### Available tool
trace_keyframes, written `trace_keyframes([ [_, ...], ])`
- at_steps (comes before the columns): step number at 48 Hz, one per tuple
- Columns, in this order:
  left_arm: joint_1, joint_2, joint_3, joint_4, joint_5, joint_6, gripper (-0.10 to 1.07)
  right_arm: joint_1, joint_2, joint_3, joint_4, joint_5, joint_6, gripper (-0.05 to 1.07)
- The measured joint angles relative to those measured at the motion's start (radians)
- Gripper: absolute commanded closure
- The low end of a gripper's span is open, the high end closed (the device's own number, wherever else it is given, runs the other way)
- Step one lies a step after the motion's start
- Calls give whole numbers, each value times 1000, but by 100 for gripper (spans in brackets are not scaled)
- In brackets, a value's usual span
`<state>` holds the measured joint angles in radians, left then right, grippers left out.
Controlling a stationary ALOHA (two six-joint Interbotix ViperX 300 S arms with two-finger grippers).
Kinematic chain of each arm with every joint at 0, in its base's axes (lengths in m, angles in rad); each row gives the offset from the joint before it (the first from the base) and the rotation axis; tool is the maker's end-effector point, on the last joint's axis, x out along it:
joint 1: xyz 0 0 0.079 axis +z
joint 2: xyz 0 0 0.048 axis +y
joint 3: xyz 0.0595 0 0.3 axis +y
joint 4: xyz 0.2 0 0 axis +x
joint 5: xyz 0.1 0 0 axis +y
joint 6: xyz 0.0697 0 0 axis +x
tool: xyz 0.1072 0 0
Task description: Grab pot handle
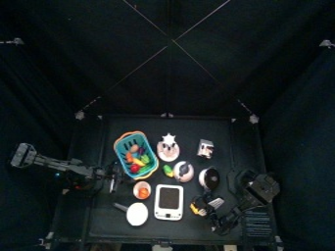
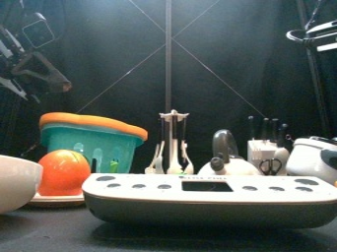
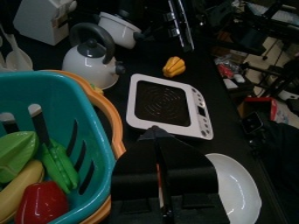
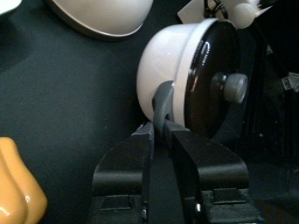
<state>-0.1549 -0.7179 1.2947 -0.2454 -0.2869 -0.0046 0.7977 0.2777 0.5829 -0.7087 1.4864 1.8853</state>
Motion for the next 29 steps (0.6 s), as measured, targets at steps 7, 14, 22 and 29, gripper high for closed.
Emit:
trace_keyframes([
  [7,0,0,0,0,0,-2,81,2,-9,-5,-5,0,0,58],
  [14,0,0,0,0,0,-2,81,0,-14,-5,-6,2,2,61],
  [22,0,0,0,0,-2,-2,81,-3,-23,-15,-12,2,-6,61],
  [29,0,0,0,0,0,0,81,-5,-38,-38,-20,0,-63,61],
])
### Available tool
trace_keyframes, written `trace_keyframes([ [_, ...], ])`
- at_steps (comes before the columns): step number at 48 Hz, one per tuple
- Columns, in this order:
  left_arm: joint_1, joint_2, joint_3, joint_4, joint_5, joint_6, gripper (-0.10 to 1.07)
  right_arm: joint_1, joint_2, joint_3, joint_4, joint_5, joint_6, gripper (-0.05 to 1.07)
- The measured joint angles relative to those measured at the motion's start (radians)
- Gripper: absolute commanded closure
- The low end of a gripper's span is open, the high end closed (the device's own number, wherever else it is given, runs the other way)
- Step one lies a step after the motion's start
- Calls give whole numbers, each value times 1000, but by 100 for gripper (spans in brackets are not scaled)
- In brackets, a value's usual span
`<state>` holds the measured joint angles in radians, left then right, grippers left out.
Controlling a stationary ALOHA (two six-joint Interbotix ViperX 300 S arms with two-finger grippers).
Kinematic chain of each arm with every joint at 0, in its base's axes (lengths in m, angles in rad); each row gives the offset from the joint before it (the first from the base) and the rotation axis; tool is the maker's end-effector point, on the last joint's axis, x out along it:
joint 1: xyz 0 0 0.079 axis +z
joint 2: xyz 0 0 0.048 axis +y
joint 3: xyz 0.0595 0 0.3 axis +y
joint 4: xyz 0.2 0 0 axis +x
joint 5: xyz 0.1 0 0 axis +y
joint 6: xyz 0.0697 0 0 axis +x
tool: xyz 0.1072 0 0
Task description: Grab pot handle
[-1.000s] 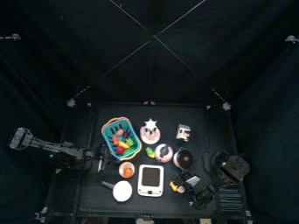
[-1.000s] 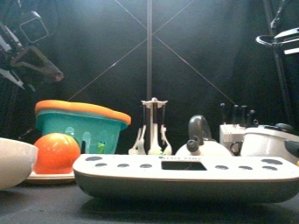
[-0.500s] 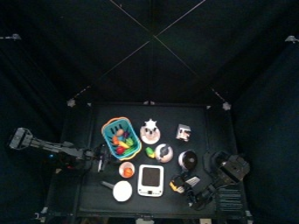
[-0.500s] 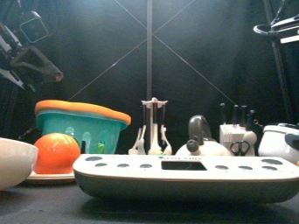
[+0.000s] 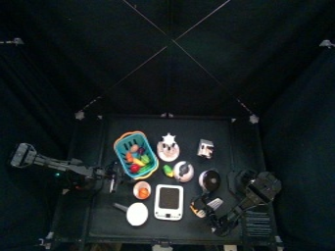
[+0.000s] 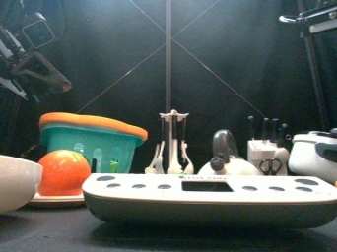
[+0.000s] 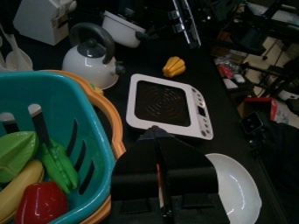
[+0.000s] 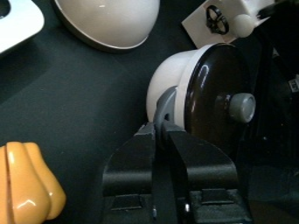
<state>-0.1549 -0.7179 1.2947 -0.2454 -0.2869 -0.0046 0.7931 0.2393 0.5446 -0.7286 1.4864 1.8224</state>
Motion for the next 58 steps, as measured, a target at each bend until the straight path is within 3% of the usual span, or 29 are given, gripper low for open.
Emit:
trace_keyframes([
  [14,0,0,3,0,0,0,81,-37,-5,-77,-32,2,-143,61],
  [37,0,-2,5,0,-2,0,81,-54,-58,-118,-135,-46,-150,61],
  [58,0,-2,5,0,0,0,81,-69,-74,-118,-143,-69,-175,61],
])
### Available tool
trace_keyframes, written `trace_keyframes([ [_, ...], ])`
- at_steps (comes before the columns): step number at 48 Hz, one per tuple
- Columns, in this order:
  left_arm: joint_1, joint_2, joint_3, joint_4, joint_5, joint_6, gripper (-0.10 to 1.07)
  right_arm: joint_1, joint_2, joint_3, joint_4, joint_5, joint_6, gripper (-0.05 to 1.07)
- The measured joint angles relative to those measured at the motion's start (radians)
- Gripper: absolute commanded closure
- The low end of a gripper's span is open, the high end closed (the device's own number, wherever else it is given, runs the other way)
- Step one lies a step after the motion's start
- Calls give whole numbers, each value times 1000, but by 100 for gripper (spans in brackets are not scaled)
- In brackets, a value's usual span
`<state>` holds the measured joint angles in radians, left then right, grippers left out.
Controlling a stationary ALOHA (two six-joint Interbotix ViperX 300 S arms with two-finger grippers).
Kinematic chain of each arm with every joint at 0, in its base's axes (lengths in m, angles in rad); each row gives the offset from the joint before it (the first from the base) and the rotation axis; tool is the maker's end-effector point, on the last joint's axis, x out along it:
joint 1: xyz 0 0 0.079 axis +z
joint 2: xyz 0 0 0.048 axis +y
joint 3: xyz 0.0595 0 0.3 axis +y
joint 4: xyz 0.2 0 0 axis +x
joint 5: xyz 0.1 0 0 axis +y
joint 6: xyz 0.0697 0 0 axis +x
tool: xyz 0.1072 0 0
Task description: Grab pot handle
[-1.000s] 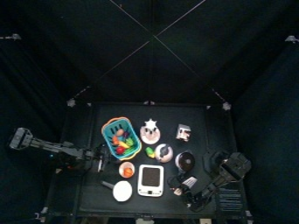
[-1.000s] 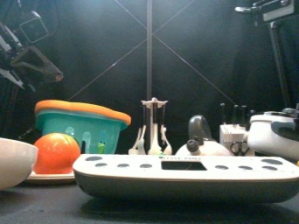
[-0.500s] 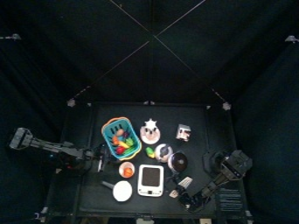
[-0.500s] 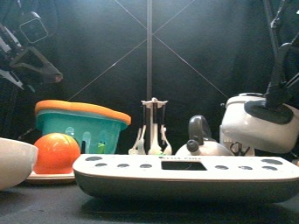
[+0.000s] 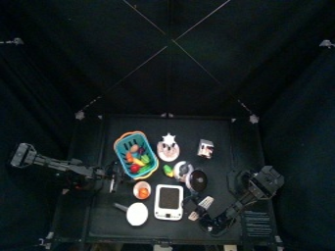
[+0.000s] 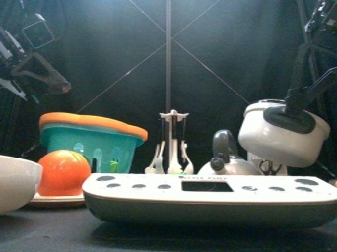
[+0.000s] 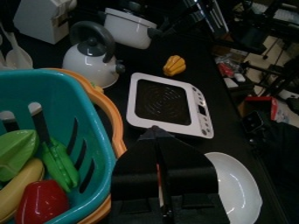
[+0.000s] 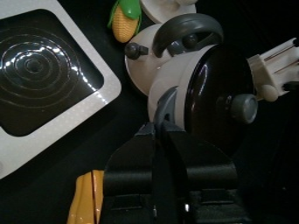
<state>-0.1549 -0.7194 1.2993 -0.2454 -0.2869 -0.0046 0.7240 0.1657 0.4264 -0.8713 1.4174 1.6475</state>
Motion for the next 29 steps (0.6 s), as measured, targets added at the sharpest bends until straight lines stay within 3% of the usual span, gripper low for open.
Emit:
trace_keyframes([
  [29,0,0,9,-12,0,-2,81,-8,0,0,5,-3,2,61],
])
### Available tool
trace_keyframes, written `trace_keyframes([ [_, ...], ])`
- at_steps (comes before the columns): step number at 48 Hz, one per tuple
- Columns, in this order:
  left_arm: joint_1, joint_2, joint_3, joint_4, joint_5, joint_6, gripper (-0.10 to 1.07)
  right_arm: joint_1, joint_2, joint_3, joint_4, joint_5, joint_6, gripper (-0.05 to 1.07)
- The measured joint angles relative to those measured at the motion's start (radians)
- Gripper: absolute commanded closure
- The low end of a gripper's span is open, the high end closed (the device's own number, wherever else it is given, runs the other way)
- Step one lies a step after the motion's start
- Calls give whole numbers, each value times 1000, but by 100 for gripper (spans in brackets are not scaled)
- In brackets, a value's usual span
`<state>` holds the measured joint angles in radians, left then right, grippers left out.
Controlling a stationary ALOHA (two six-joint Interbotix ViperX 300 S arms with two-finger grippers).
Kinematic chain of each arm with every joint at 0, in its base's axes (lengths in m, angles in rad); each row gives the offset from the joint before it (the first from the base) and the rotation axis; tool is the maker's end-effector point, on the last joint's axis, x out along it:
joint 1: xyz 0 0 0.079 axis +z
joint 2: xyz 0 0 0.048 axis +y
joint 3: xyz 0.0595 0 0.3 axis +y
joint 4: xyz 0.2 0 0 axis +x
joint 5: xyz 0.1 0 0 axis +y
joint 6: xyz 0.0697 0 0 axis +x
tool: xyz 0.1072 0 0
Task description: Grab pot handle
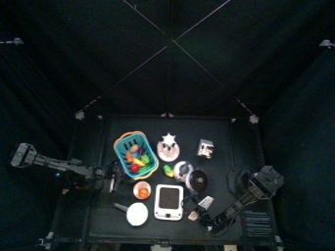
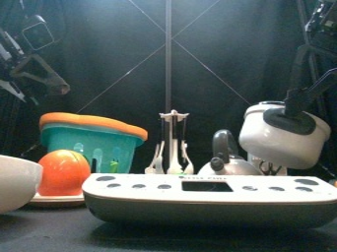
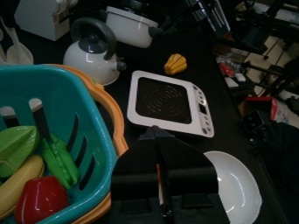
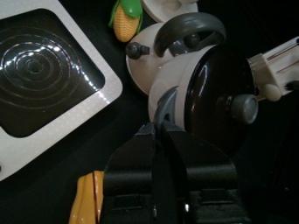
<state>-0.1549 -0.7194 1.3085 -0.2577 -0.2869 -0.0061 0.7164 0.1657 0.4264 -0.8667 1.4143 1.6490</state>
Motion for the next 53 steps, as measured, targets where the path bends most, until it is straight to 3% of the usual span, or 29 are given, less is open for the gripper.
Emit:
trace_keyframes([
  [22,-15,2,14,-98,0,0,81,-29,0,3,-2,-11,0,61],
  [53,-15,2,14,-104,0,0,81,-74,0,12,2,-40,-2,61],
])
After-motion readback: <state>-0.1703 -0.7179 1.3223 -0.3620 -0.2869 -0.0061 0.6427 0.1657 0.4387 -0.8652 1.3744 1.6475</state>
